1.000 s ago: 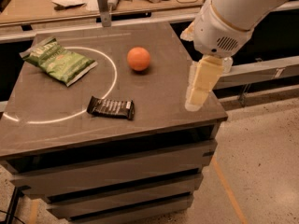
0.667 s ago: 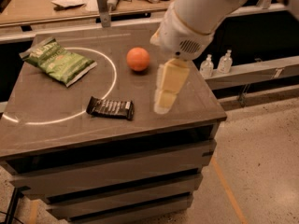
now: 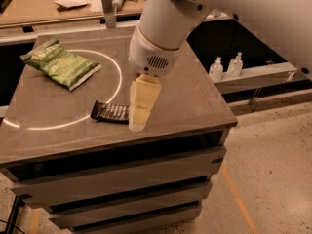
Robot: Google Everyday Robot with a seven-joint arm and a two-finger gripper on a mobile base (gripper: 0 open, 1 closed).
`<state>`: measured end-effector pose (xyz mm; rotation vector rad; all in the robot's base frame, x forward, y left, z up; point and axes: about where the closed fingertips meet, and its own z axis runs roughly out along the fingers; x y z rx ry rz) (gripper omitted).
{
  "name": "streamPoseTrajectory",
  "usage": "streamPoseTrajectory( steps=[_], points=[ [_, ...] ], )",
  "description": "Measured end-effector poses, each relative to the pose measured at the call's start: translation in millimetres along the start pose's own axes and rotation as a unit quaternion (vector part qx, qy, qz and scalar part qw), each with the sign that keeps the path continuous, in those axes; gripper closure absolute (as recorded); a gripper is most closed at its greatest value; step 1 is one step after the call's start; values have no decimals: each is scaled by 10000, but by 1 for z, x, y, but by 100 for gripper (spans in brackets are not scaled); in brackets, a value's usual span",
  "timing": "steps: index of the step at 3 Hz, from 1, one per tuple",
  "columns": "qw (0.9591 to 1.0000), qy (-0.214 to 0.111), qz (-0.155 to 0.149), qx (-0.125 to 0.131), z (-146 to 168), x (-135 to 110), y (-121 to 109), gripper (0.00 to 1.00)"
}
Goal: Move rxbar chocolate near green jalapeno chip bag
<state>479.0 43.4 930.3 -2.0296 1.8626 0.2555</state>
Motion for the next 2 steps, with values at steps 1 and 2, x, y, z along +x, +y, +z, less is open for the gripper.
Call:
streamPoseTrajectory(
  steps=[1, 2],
  points=[
    [9996, 82, 252, -126, 16, -8, 14, 0],
    [9989, 48, 385, -257, 37, -17, 26, 0]
  ],
)
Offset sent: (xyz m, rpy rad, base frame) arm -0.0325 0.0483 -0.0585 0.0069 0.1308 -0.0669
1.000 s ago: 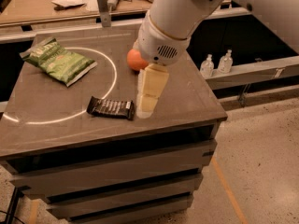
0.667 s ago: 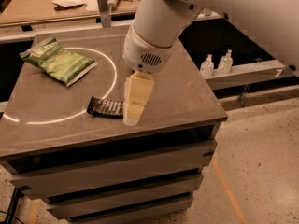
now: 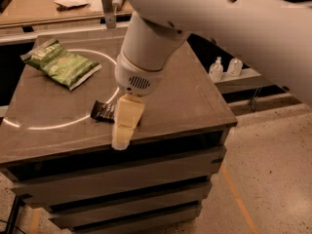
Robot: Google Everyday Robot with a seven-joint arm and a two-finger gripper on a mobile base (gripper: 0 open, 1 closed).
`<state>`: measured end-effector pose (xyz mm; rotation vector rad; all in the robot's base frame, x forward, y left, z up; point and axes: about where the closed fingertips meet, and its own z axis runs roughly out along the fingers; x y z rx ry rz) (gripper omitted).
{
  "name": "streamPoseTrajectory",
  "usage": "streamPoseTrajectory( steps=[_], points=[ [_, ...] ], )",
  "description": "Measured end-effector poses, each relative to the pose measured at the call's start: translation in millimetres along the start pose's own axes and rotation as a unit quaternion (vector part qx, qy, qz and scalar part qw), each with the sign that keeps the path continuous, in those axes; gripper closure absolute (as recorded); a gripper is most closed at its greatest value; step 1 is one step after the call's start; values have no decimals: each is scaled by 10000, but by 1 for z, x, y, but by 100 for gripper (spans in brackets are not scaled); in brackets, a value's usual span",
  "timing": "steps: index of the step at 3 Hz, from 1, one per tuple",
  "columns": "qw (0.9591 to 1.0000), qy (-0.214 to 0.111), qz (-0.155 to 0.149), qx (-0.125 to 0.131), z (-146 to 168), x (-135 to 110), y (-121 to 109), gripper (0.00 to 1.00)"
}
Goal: Move rxbar chocolate near green jalapeno chip bag
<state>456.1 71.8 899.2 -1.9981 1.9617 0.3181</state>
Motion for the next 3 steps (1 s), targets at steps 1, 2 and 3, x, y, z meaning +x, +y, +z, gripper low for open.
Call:
streamPoseTrajectory(
  steps=[1, 2, 3],
  points=[
    [10000, -68, 43, -27, 17, -4, -5, 0],
    [9998, -120, 75, -112, 30, -2, -10, 0],
    [9995, -177, 124, -240, 44, 2, -13, 0]
  ],
)
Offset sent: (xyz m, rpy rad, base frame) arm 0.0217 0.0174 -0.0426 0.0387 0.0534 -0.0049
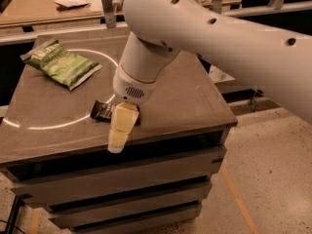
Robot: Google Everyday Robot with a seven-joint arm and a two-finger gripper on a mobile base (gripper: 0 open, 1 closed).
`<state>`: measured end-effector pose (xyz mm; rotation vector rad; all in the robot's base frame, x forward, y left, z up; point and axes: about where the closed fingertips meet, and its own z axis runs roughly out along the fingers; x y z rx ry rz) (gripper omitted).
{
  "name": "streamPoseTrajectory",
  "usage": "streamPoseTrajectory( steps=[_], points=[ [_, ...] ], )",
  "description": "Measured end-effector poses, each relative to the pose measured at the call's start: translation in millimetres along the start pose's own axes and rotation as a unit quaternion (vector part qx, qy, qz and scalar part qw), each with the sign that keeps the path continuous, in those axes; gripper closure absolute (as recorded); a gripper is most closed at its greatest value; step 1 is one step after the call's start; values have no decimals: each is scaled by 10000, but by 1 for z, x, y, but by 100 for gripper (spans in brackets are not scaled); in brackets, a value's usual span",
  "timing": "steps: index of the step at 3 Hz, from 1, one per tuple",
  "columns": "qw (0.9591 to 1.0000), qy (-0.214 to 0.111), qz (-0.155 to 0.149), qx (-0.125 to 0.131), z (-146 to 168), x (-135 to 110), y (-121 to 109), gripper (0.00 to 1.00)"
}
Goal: Move rxbar chocolate near green jalapeno chip bag
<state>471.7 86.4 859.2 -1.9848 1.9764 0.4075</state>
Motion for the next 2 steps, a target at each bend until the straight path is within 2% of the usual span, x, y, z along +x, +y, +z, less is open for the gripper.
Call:
streamPoseTrajectory(
  steps=[1, 2],
  points=[
    [9999, 20, 60, -120, 11, 6, -1, 18],
    [9997, 80, 102, -194, 19, 11, -1, 40]
  ],
)
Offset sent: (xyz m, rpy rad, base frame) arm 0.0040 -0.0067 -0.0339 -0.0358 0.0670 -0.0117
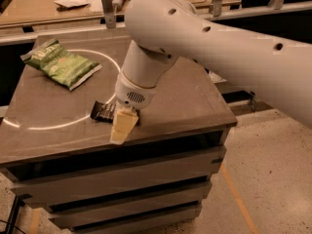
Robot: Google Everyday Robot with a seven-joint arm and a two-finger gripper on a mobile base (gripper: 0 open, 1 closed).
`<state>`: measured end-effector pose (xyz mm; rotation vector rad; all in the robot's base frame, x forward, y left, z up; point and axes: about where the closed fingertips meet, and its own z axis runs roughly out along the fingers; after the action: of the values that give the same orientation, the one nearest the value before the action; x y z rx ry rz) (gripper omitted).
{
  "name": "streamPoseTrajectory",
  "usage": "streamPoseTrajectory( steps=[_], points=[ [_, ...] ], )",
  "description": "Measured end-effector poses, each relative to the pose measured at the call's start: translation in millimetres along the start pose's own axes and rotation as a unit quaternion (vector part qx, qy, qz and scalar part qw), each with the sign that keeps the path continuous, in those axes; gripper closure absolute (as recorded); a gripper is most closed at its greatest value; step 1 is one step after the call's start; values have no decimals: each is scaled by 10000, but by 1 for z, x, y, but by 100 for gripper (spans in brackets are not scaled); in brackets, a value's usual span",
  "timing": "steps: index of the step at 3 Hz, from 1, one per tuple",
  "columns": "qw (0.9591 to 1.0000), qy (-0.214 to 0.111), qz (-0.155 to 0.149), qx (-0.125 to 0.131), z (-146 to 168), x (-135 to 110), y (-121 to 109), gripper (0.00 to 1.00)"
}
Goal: Move rxbar chocolate near green jalapeno chip bag
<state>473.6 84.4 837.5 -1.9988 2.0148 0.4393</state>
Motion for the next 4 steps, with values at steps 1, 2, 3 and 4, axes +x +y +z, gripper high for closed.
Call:
streamPoseTrajectory(
  steps=[1, 2, 3, 4],
  points=[
    [10000, 29, 13, -14, -1, 1, 0, 44],
    [10000, 30, 14, -13, -2, 0, 0, 43],
    [10000, 30, 14, -13, -2, 0, 0, 28],
    [10000, 46, 36, -3, -1, 2, -1, 19]
  ],
)
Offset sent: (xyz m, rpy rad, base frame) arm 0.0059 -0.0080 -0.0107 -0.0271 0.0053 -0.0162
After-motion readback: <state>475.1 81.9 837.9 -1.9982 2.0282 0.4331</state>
